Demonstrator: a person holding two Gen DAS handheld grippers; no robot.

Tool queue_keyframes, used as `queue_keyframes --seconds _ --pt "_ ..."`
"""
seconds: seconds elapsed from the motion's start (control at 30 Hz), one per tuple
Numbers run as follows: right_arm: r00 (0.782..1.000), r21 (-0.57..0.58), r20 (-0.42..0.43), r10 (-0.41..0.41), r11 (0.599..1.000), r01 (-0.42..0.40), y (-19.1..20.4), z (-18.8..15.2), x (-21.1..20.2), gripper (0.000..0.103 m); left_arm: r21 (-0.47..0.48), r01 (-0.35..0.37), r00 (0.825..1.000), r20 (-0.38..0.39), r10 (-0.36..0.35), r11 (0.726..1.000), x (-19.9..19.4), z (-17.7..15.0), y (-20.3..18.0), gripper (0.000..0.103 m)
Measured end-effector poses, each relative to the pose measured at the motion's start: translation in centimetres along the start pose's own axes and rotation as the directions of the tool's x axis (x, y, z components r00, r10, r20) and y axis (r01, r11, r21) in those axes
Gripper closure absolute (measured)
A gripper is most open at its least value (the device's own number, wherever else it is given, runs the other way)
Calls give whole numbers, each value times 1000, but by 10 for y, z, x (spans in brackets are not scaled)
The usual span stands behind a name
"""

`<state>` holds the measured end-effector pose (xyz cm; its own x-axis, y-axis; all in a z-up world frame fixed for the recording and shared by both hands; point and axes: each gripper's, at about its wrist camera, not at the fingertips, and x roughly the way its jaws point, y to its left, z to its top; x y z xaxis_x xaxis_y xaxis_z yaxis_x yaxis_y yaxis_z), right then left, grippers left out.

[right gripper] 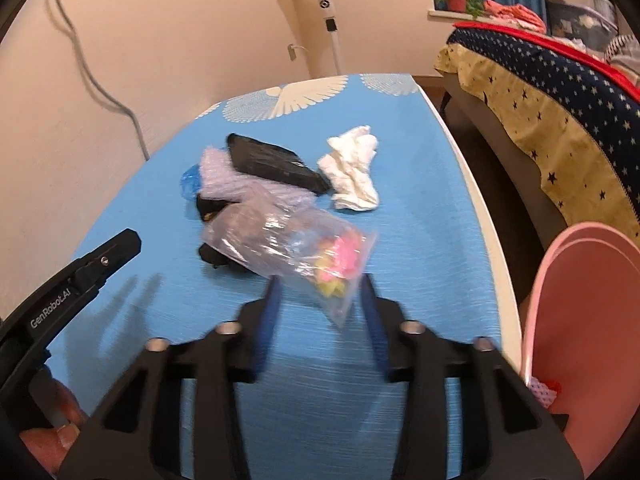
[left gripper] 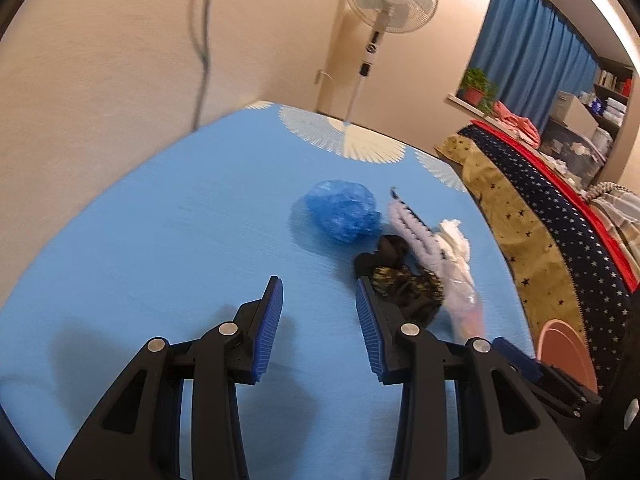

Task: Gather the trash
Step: 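Grasp black-and-gold patterned cloth with left tool while right tool grasps clear plastic bag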

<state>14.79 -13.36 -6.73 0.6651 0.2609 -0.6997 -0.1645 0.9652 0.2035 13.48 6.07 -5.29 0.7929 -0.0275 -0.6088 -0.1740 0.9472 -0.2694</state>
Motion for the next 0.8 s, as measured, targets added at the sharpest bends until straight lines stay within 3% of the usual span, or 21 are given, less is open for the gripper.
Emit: queue_keyframes --seconds 0.07,0.13,0.37,0.53,0.6,0.63,0.67,0.8 --pt "1000 29 -8 13 999 -13 -7 0 1 91 9 24 1000 -15 -23 1000 6 -1 -7 65" --pt "1000 53 -11 23 998 -22 -13 0 1 96 17 49 998 -40 -48 999 13 -3 -15 65" --pt "999 48 -7 35 998 -34 -17 -2 -2 101 -28 101 992 -79 -103 995 28 -5 -24 65" --pt "999 76 -3 45 996 -44 -23 -1 -3 91 -22 116 986 -115 -118 993 38 -6 -32 65" --pt "999 83 -9 53 995 -52 -24 -1 -1 80 -25 114 984 -133 -116 993 41 -6 -32 65" --pt "999 86 -10 52 995 -51 -25 -1 -1 69 -28 115 983 -138 -118 993 42 -6 -31 65" --pt "999 87 -8 49 995 -48 -25 0 0 65 -32 118 982 -144 -121 993 43 -6 -31 65" --pt "998 80 -21 53 996 -51 -23 1 4 66 -25 141 976 -165 -143 990 47 -7 -33 78"
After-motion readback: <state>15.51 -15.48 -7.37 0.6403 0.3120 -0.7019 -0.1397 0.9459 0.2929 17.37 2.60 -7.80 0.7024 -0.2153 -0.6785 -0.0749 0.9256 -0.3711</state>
